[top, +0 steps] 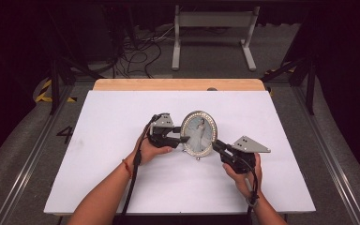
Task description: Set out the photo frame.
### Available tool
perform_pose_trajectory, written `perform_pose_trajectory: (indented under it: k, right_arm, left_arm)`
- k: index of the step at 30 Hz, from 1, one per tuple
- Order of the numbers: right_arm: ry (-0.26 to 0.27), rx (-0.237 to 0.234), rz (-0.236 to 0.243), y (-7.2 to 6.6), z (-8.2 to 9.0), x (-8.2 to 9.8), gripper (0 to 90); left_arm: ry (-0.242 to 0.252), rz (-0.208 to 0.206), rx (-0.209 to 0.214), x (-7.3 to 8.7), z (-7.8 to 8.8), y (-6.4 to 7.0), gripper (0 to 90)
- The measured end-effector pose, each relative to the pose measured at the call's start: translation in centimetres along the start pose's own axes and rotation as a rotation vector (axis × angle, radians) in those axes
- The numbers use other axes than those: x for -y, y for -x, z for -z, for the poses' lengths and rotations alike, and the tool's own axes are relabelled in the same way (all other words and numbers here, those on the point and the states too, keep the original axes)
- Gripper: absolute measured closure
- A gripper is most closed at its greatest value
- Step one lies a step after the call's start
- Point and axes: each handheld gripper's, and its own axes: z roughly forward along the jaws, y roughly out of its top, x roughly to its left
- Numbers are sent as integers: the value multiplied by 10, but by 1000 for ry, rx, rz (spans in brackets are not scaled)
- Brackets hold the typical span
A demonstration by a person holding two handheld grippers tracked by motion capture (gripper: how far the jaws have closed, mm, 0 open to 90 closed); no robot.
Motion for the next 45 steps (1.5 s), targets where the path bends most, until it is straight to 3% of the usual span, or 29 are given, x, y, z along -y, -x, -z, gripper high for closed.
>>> perform_pose_trajectory:
  k: [8, 29, 36, 42, 45]
  right_arm:
    - [2, 14, -5, 2, -4, -1, 803]
    - [-3, 24, -24, 8, -15, -1, 801]
    - [-4, 27, -26, 8, -18, -1, 819]
    - [-12, 21, -14, 6, -18, -1, 800]
    - [-19, 7, -3, 4, -18, 1, 791]
  left_arm:
    - [-22, -23, -36, 3, 6, 4, 628]
    - [-50, -50, -56, 9, 22, 20, 643]
    - [-71, -82, -69, 13, 25, 25, 647]
    - [-39, -54, -72, 15, 27, 25, 630]
    - [-20, -55, -97, 15, 31, 26, 622]
